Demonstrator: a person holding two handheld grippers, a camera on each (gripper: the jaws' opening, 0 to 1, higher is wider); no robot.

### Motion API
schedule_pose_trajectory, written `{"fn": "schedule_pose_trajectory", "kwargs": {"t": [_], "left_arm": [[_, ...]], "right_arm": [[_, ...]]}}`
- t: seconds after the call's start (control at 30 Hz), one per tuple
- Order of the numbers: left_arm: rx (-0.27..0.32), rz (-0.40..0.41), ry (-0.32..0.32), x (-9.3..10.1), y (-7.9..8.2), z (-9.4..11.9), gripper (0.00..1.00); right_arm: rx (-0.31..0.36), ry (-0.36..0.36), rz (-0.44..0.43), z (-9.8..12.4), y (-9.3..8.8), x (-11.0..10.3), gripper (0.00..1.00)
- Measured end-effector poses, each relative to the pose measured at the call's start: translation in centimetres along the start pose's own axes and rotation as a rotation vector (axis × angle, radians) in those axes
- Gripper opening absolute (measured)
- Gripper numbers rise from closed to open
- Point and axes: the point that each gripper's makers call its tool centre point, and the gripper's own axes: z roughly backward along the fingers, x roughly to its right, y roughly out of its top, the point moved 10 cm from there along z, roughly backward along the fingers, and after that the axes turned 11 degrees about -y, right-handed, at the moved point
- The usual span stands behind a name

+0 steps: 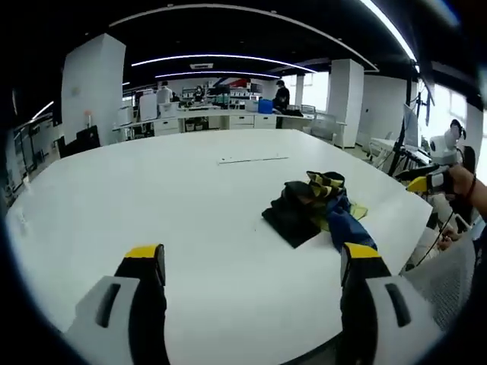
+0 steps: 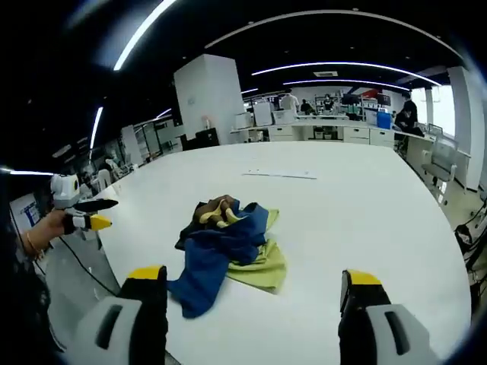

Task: Fold the garment on the visible template until the final outline fits inside the template.

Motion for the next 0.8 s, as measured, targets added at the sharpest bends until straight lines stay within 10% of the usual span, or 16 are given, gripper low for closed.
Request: {"fn": "schedule_pose_trajectory", "kwargs": {"t": [0.8], "left_arm": [[0.010, -0.025, -0.087, 0.0, 1.9, 1.1, 0.90]], "right_arm": [[-0.003, -0.010, -0.022, 2.5, 1.7, -3.1, 0.94]]}}
